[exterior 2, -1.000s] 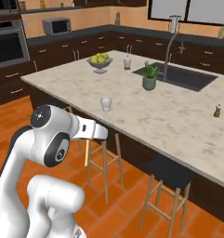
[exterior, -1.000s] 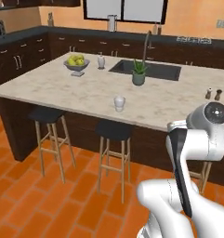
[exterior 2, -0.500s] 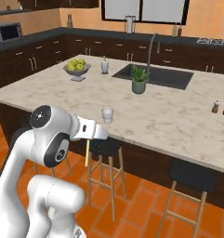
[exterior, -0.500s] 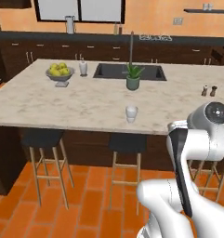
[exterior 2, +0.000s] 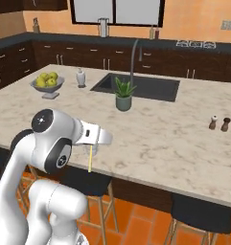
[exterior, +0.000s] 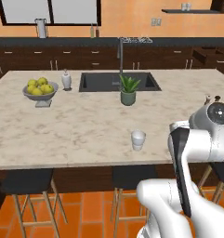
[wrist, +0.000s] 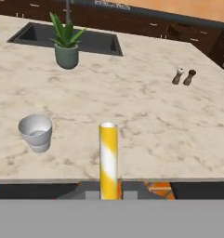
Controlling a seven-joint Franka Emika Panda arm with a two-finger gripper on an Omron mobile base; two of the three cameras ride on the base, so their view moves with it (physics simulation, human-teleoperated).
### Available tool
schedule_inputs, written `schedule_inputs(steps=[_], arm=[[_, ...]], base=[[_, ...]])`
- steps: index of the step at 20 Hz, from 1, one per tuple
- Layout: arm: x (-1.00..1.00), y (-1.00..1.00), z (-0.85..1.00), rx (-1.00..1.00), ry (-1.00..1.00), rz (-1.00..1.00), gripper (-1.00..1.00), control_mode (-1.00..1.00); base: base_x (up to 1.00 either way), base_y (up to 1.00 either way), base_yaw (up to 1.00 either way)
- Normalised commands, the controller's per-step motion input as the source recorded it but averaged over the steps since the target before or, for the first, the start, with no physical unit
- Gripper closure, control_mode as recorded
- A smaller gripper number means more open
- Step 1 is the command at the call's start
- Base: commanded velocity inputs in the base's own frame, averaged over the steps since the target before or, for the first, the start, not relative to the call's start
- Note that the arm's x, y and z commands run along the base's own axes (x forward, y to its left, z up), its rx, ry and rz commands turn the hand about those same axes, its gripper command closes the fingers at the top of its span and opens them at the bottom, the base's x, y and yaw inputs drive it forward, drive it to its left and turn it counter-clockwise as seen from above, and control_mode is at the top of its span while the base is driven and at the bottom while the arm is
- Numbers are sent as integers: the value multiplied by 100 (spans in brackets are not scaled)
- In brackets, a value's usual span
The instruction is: Take a straw from the drawer in front and place it inside the glass cup on the dining counter.
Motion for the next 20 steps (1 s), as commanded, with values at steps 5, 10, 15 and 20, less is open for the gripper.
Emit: schedule_inputs(steps=[5, 10, 15, 20], arm=[[0, 0, 0, 0, 0, 0, 100, 100], [0, 0, 0, 0, 0, 0, 100, 100], [13, -1, 68, 15, -6, 15, 100, -100], [0, -1, 54, 25, -11, 49, 100, -100]], base=[[100, 7, -11], [92, 8, -4], [0, 0, 0], [0, 0, 0]])
